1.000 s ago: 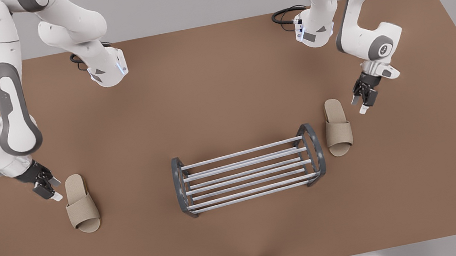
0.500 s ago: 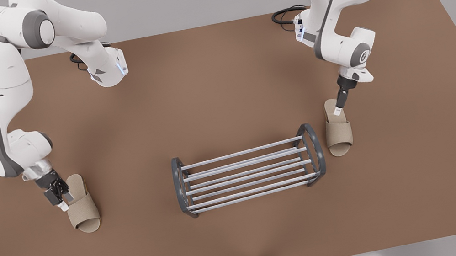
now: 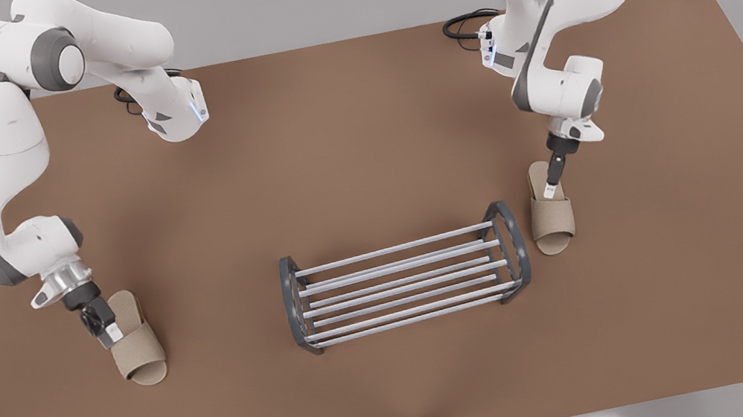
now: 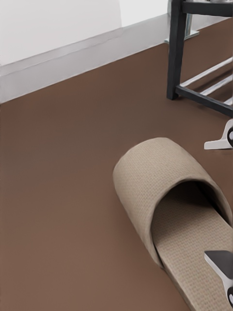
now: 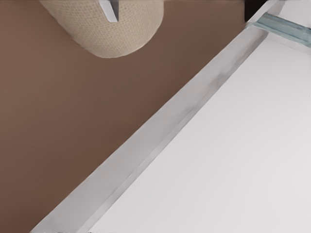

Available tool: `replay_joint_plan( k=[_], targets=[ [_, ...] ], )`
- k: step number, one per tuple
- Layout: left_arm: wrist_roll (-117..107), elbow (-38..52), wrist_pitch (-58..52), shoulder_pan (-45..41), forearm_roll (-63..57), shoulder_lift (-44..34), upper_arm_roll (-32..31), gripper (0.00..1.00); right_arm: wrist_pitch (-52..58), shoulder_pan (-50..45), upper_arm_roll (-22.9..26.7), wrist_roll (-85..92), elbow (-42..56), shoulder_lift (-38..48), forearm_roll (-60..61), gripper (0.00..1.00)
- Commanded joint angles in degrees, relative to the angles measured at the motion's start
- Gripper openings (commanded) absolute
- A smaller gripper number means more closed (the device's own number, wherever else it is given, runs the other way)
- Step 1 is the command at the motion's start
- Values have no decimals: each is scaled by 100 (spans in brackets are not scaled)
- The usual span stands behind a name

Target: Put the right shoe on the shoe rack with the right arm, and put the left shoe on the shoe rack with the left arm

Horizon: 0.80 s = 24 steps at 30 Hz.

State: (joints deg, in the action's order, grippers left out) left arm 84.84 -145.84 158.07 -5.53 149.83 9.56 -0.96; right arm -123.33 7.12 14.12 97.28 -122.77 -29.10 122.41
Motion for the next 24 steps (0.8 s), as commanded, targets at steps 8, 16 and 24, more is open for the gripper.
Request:
replay_joint_plan(
  k=[8,16,24],
  targets=[
    [1017,390,-321,70,239,433,-1,100,1241,123,-208,-315,-107,-34,-85,96],
    [-398,583,-558,96,195,512,-10,100,1241,351,-208,-974,-406,10,-209,96],
    [-609,856,-690,105,222,802,-27,100,1540,580,-287,-1264,-687,-61,-297,96]
  ],
)
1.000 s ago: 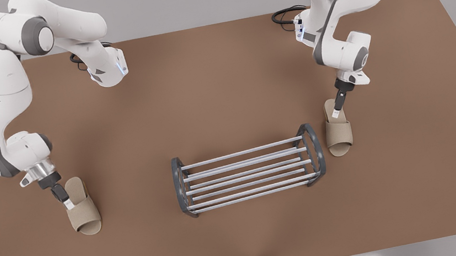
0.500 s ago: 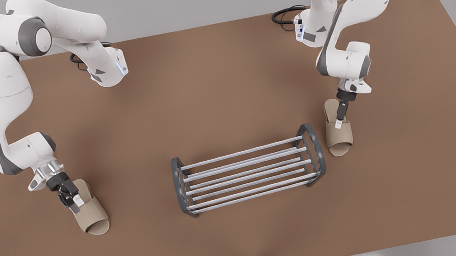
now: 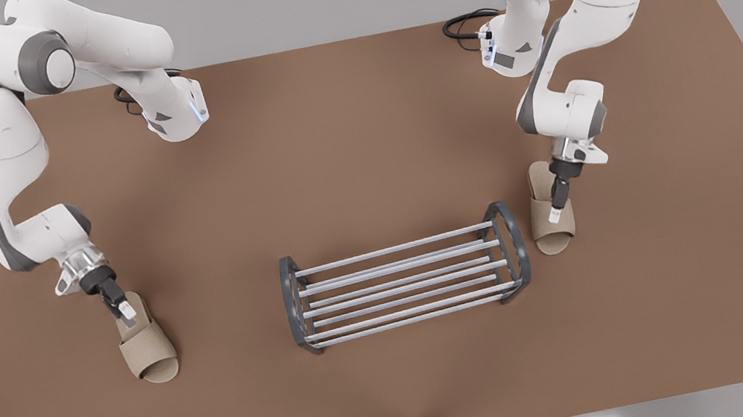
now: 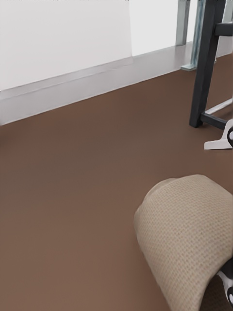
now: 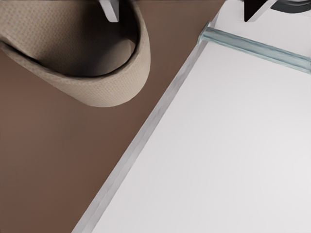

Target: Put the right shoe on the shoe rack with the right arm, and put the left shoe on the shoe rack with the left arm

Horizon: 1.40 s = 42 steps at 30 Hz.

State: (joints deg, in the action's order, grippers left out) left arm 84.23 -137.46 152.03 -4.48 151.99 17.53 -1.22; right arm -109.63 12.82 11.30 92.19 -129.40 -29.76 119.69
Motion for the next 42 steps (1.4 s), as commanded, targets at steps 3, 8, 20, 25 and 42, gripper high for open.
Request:
replay_joint_plan(
  k=[3,8,20,25,42],
  targets=[
    [-618,53,-103,0,-29,-4,16,72,117,53,-5,-940,310,-135,-42,96],
    [-618,53,-130,0,-38,49,16,75,152,177,-128,-887,538,-434,-200,96],
    [-2261,352,-147,9,-267,-505,25,41,73,142,-216,-887,1057,-759,-139,94],
    [-3835,422,477,114,-1884,-1182,69,21,-129,115,-331,-922,1373,-891,-16,79],
    [-7773,3446,4854,-527,-1927,-1446,-3034,21,-3969,-720,-1631,-2328,1356,1227,-42,21]
  ],
)
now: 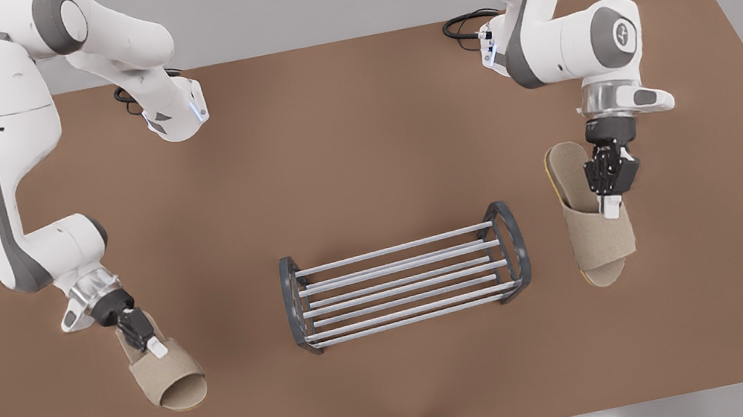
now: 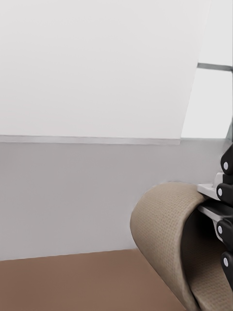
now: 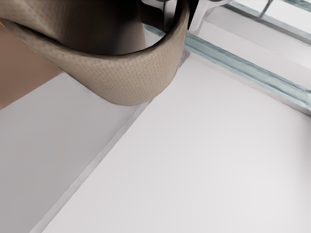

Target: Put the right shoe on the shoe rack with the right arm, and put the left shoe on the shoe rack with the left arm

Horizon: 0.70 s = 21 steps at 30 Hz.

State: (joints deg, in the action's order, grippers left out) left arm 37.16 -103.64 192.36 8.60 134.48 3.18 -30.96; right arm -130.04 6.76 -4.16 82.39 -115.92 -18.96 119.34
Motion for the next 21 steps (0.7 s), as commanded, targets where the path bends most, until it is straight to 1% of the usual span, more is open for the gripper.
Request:
replay_joint_plan(
  k=[1,3,4,5,6,7,8,9,10,13,14,15,16,17,21],
  targets=[
    [-3065,72,820,-2143,-572,130,-59,21,-2358,-202,-261,-1875,51,279,-33,21],
    [-3065,300,820,-2433,-871,332,-59,21,-3035,-246,-788,-2964,289,437,-69,21],
    [-3065,476,820,-2530,-959,490,-59,21,-3106,-325,-884,-3650,350,586,-209,21],
    [-3074,669,820,-2661,-1126,710,-59,21,-3167,-325,-1113,-4493,350,780,-551,21],
    [-3074,767,820,-2758,-1328,877,-42,21,-3317,-316,-1377,-5548,350,965,-1166,21],
    [-3083,819,812,-2767,-1574,1070,-42,21,-3299,-386,-1404,-6330,333,1158,-1624,21],
    [-3083,758,785,-2750,-1610,1132,-16,21,-3282,-421,-1474,-6762,324,1281,-1668,21],
    [-3083,609,724,-2671,-1601,1141,11,21,-3448,-421,-1764,-6938,315,1316,-1659,21],
    [-3136,600,724,-2662,-1583,1149,63,21,-3484,-430,-1887,-7350,272,1483,-1659,21],
    [-3136,538,706,-2697,-1618,1229,90,21,-3493,-773,-1948,-8405,113,1879,-1695,21],
    [-3083,538,697,-2697,-1645,1281,90,21,-3501,-791,-2089,-8616,60,1975,-1712,21],
    [-3083,512,689,-2697,-1803,1387,90,21,-3501,-940,-2089,-8994,17,2063,-1835,21],
    [-3074,222,610,-2697,-2013,1396,99,21,-3536,-1142,-2089,-9390,-1,2090,-2099,21],
    [-3074,143,478,-2697,-2049,1378,266,21,-3730,-1326,-2089,-9443,-10,2055,-2169,21],
    [-3074,-103,223,-2679,-2067,1387,565,21,-4652,-2118,-2089,-9478,306,1572,-2169,21]
  ],
)
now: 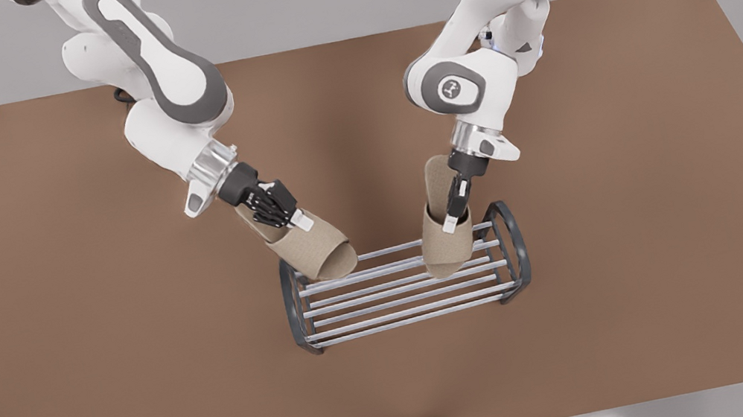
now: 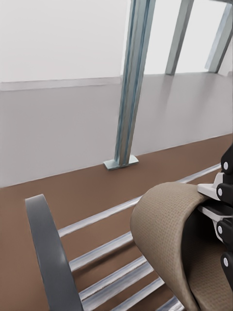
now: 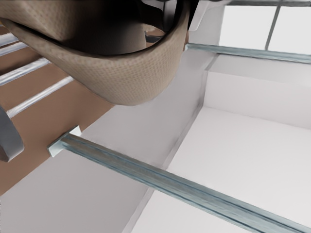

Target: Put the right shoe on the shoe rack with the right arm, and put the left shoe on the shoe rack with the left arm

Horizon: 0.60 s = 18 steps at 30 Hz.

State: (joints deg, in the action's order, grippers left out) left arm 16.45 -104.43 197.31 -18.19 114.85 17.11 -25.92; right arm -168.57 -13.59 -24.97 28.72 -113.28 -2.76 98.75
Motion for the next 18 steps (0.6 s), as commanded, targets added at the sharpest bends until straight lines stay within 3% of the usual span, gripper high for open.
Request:
replay_joint_plan(
  k=[1,6,9,10,11,18],
  targets=[
    [-1003,-24,-290,-9,-103,3,79,21,-1063,-285,-7,-4111,227,-260,-111,21],
    [-994,-24,-290,-9,-199,170,79,21,-2619,-918,54,-4111,710,-1121,-532,21],
    [-994,-24,-299,0,-322,196,175,21,-2725,-926,353,-4111,790,-1323,-664,21],
    [-986,-42,-299,0,-322,197,175,34,-2734,-926,353,-4111,799,-1359,-647,21],
    [-950,-95,-299,0,-322,188,175,78,-2725,-926,353,-4111,799,-1429,-612,21],
    [-1021,-33,-307,0,-314,179,246,79,-2822,-1120,318,-4111,1115,-1842,-577,21]
  ],
)
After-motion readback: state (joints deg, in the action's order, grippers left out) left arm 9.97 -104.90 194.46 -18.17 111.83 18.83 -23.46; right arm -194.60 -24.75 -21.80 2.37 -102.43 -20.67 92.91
